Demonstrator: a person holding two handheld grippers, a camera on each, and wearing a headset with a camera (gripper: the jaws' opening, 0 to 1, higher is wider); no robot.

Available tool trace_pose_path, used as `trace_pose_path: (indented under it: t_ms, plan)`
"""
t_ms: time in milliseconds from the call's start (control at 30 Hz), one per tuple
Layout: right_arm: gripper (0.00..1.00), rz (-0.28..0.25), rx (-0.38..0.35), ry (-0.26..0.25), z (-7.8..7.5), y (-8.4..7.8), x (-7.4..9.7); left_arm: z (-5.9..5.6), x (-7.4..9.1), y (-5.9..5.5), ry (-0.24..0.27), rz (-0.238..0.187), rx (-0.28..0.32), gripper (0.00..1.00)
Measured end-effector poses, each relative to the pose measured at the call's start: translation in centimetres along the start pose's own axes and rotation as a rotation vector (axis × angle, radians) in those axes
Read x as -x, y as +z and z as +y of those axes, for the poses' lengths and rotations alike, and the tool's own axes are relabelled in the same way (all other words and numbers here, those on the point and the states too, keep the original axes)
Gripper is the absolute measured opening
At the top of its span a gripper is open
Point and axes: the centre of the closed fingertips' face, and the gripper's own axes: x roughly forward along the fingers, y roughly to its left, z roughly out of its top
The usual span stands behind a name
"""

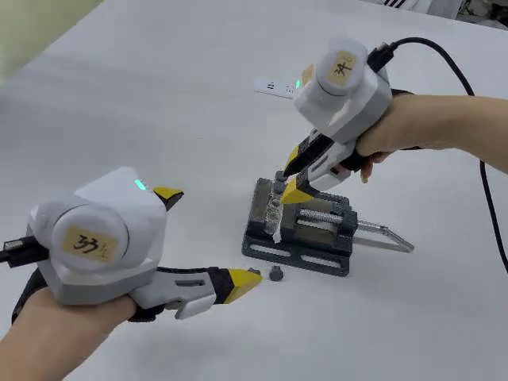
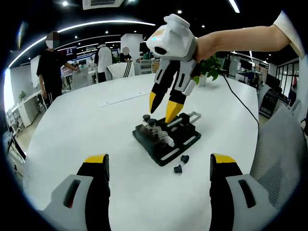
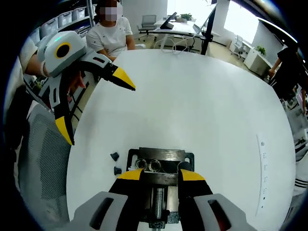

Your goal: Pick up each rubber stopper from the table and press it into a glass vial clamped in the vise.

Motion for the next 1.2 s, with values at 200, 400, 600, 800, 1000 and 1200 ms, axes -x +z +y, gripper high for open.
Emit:
trace_pose_path:
  t_ms: [200,400,600,800,1000,1200]
  plan:
    - [0.28,-0.045,-0.029,0.000,1.8,-1.1,0.4,-0.1,0.0,0.0,-0.008,-0.001,-0.006,0.85]
    - [0.29,-0.094,-0.041,-0.013,3.3,-1.4,0.8,-0.5,0.2,0.1,-0.021,0.002,-0.023,0.85]
    - [0.28,-0.125,-0.048,-0.002,5.6,-1.0,0.2,-0.5,0.5,-0.2,-0.024,0.007,-0.031,0.84]
    - [0.19,-0.132,-0.048,0.019,7.5,-1.1,-1.9,-0.5,0.9,-0.7,-0.023,0.014,-0.030,0.84]
    - [0.11,-0.079,-0.004,-0.009,8.2,-2.2,-4.1,-0.6,1.1,-1.1,-0.023,0.017,-0.024,0.84]
    - [0.05,-0.064,0.001,0.000,8.5,-2.6,-5.3,-0.6,1.1,-1.4,-0.024,0.018,-0.016,0.83]
